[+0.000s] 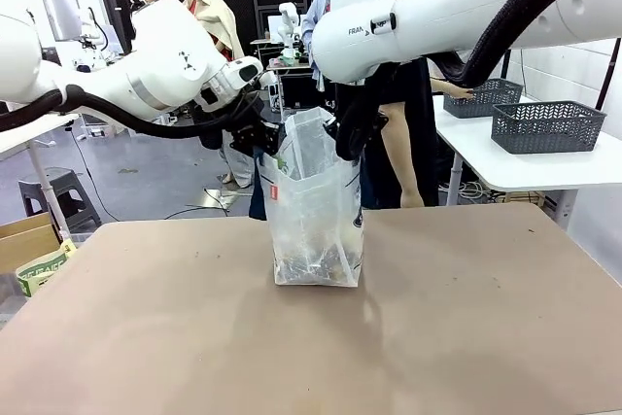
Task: Transfer purchased items from the store into the shopping bag.
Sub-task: Move the Reusable shopping bag to the right side of the table.
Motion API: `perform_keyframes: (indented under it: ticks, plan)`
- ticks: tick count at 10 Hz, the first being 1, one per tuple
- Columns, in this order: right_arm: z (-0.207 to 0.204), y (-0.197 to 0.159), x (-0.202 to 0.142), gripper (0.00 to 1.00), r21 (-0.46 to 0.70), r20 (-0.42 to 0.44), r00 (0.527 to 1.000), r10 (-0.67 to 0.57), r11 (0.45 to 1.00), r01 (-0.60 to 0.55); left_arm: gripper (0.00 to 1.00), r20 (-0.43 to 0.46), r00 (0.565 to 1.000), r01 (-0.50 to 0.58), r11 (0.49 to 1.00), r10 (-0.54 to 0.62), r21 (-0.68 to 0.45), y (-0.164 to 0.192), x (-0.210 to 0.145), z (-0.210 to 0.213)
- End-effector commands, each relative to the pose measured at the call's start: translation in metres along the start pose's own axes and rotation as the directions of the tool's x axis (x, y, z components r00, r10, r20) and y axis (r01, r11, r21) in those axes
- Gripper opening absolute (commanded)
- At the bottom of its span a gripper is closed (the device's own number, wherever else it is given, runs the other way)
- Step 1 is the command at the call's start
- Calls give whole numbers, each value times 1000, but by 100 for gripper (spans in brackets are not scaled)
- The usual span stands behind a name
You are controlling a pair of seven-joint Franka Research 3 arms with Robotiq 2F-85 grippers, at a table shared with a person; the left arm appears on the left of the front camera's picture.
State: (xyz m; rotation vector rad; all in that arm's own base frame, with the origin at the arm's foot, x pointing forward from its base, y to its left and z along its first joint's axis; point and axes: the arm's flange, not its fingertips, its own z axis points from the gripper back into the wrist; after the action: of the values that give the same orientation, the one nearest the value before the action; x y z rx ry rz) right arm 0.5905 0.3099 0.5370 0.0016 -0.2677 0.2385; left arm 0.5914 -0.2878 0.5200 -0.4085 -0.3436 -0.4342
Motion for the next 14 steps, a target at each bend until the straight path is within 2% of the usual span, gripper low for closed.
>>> perform_keyframes:
  ticks: [1,3,5,6,7,8,10,14]
  plan:
    - [-2,6,5,0,53,26,993,-118,992,117,0,23,999,43,998,-42,-42,-1,10,-6]
    - [-6,6,8,0,74,11,971,-241,968,239,0,42,998,50,996,-47,-71,2,11,-7]
    - [-5,2,13,0,17,10,971,-237,971,237,0,57,995,81,995,-77,-66,4,14,-3]
    - [-7,3,5,0,48,-12,978,-209,977,210,0,15,999,36,998,-36,-42,-2,9,-9]
    - [-7,3,5,0,48,-12,978,-209,977,210,0,15,999,36,998,-36,-42,-2,9,-9]
    - [-8,1,7,0,41,-11,974,-227,973,228,0,20,999,51,998,-50,-41,0,10,-9]
    - [-15,11,12,0,104,-34,937,-349,931,350,0,21,996,85,992,-83,-96,-6,19,-18]
    - [-22,23,21,0,100,-30,915,-402,910,402,0,42,993,113,983,-108,-144,-16,23,-25]
